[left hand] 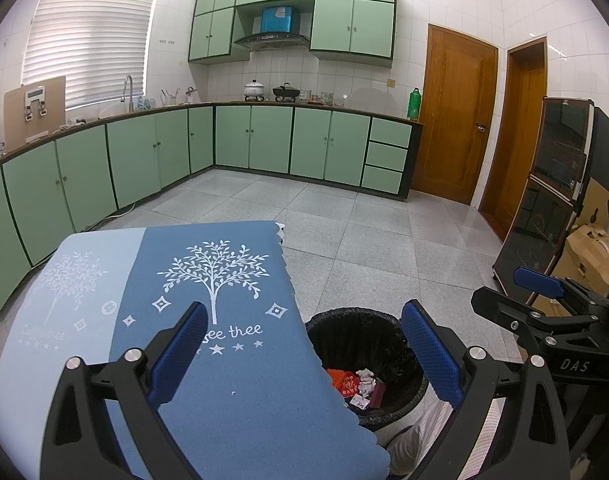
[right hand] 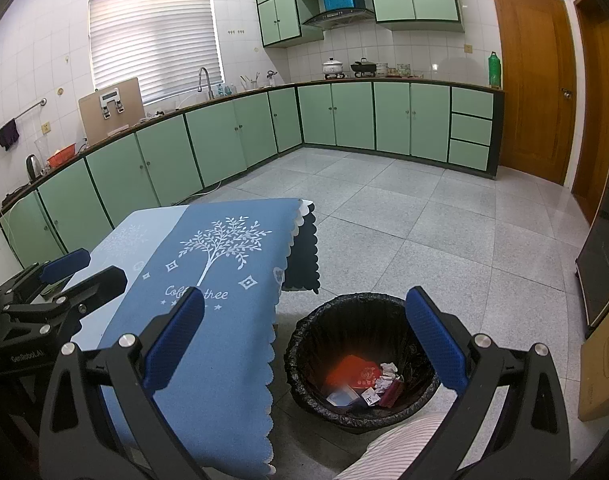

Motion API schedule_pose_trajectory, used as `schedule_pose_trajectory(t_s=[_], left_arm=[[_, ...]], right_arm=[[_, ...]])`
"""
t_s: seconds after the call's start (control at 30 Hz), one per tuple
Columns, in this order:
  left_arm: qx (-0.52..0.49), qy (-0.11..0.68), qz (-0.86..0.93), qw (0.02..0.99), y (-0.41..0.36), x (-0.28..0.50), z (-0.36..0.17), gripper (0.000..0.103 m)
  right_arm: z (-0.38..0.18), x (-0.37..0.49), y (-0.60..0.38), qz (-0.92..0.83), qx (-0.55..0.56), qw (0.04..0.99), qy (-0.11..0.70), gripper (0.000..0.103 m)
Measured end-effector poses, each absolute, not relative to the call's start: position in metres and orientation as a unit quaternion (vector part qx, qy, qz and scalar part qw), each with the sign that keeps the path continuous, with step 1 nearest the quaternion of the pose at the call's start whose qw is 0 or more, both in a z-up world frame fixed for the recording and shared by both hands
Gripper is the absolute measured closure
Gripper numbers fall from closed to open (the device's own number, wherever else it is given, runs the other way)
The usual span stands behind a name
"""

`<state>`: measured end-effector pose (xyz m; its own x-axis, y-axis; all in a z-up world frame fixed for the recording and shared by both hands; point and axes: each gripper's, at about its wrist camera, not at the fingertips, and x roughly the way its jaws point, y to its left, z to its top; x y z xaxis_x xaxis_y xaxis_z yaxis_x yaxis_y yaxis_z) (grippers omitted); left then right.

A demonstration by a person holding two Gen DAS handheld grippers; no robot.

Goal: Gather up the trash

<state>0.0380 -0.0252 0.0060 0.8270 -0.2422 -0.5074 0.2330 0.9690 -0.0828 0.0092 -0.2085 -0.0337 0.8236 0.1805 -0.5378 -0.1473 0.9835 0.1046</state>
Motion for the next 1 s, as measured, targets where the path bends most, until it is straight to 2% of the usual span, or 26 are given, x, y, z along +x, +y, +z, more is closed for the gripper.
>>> schedule_pose_trajectory(t_s=[1.0], left_arm=[[-0.01, 0.268, -0.122, 0.955, -0.0271, 0.0363, 0.0025, 0.008]], right_arm=[[-0.0351, 0.01, -0.2093, 0.086, 0.029, 0.954, 0.285, 0.005]])
